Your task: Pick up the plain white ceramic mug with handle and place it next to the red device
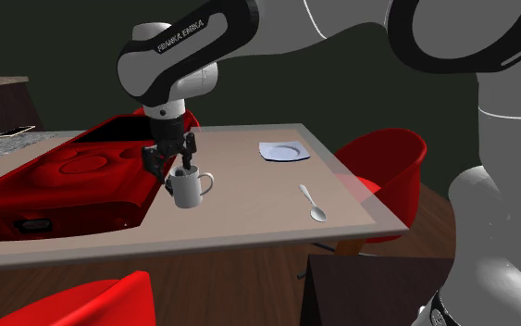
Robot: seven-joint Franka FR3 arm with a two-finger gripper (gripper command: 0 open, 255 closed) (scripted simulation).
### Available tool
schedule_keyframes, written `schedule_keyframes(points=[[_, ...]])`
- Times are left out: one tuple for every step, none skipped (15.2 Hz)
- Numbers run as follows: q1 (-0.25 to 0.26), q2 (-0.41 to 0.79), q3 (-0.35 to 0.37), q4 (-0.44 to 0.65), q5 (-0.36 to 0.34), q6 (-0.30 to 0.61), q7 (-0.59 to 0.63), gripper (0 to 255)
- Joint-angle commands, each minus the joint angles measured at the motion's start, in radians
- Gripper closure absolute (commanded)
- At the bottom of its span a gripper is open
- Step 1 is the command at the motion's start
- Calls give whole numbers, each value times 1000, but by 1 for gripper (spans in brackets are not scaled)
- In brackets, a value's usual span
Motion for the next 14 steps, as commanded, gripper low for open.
schedule_keyframes(points=[[0,0,0,0,0,0,0,0],[0,0,0,0,0,0,0,0],[1,-11,-2,18,-5,-29,3,0],[2,-21,-4,39,-10,-58,6,0],[2,-29,-6,61,-14,-87,9,0],[2,-35,-7,79,-17,-111,11,0],[2,-35,-7,79,-17,-111,11,0],[2,-35,-7,79,-17,-111,11,0],[2,-35,-7,79,-17,-111,11,0],[2,-35,-7,79,-17,-111,11,0],[2,-35,-7,79,-17,-111,11,0],[2,-35,-7,79,-17,-111,11,0],[2,-35,-7,79,-17,-111,11,0],[2,-35,-7,79,-17,-111,11,0]])
